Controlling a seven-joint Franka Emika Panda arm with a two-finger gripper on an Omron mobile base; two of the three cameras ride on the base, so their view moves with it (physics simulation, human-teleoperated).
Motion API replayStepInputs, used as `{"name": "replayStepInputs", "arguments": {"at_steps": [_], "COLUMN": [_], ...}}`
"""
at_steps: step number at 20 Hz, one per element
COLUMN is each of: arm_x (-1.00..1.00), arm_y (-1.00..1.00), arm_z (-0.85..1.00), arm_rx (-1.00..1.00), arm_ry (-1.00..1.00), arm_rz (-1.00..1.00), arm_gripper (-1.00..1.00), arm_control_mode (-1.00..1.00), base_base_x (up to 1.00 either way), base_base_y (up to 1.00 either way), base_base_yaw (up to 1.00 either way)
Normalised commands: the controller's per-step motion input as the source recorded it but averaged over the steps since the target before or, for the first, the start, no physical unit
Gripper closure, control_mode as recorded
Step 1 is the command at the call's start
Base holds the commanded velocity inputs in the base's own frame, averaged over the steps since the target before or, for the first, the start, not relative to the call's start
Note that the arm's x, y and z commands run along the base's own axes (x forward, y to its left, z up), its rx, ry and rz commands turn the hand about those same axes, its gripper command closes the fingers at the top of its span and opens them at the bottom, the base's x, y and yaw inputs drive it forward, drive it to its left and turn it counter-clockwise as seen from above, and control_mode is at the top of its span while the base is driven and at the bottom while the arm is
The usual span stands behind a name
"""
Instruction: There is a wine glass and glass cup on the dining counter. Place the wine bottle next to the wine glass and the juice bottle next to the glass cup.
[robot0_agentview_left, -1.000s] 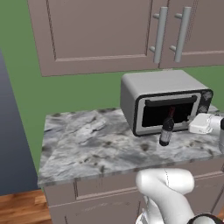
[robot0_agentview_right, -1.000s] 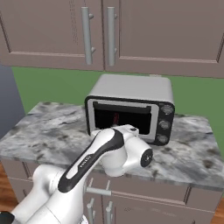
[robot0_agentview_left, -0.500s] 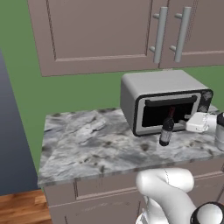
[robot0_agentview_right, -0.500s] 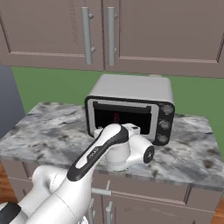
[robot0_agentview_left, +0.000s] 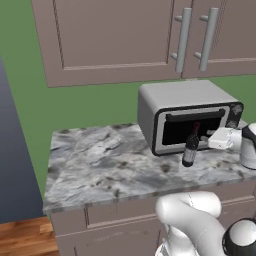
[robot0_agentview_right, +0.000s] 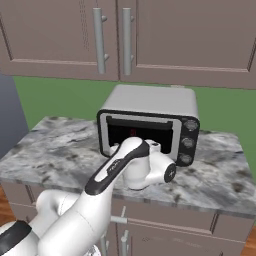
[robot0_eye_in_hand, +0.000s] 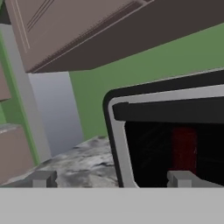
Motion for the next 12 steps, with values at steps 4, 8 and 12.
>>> {"name": "replayStepInputs", "arguments": {"at_steps": [4, 8, 12], "arm_x": [0.29, 0.23, 0.14], "arm_y": [-0.03, 0.0, 0.0], "arm_z": [-0.1, -0.11, -0.1], "arm_rx": [0.0, 0.0, 0.0], "arm_ry": [0.0, 0.0, 0.0], "arm_rz": [0.0, 0.0, 0.0], "arm_gripper": [-1.0, -1.0, -1.0], "arm_control_mode": [-1.0, -1.0, -1.0], "base_base_x": [0.0, 0.0, 0.0], "base_base_y": [0.0, 0.0, 0.0], "base_base_yaw": [0.0, 0.0, 0.0]}}
